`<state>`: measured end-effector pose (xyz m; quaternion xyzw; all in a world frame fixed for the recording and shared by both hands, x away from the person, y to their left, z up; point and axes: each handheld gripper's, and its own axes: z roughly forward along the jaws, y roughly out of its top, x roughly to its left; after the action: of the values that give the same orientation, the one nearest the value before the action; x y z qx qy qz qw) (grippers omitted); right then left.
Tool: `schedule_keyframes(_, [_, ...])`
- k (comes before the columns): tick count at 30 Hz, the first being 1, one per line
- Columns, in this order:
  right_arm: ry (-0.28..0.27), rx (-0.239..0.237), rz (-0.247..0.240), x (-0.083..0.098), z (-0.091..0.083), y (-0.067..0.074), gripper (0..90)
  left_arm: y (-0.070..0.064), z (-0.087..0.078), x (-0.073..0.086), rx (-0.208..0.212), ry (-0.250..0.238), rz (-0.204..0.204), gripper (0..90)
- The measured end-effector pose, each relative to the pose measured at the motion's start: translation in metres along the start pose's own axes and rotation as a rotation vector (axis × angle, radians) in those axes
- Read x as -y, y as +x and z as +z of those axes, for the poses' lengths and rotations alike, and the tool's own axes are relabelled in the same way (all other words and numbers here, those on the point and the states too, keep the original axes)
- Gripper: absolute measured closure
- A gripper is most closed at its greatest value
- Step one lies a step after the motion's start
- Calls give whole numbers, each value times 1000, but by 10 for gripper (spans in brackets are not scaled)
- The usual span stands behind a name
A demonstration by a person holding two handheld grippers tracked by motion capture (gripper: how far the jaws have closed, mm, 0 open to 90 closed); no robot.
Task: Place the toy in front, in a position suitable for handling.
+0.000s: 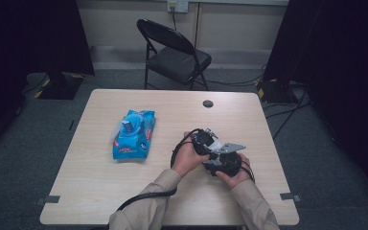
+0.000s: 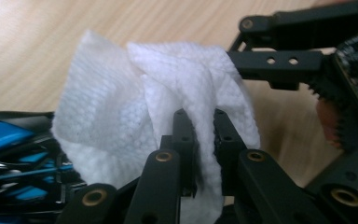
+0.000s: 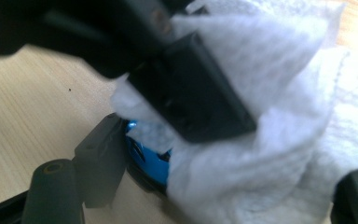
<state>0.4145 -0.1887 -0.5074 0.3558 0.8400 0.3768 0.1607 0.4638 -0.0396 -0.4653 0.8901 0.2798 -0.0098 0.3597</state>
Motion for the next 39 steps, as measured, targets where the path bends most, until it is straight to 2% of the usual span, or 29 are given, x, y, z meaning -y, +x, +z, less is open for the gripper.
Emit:
schedule_keyframes(3, [0, 0, -1, 0, 0, 0, 254, 4, -1, -1, 2, -13, -23, 827])
schedule_keyframes(5, [0, 0, -2, 0, 0, 0, 254, 7, -2, -1, 2, -10, -19, 826])
schedule_keyframes(6, [0, 0, -1, 0, 0, 0, 254, 8, -2, -2, -4, -19, -30, 826])
schedule_keyframes(13, [-1, -1, -2, 0, 0, 0, 255, 15, -5, -5, -22, -17, -30, 829])
schedule_keyframes(21, [0, -1, -1, 0, 0, 0, 254, 17, -5, -8, -49, -14, 1, 832])
schedule_keyframes(24, [0, -2, 0, 0, 0, 0, 254, 21, -6, -9, -41, -19, -11, 832])
schedule_keyframes(32, [-1, -1, -1, 0, 0, 0, 254, 29, -7, -11, -61, -32, -10, 831])
schedule_keyframes(39, [-1, -1, -1, 0, 0, 0, 254, 43, -13, -9, -101, -44, -13, 828])
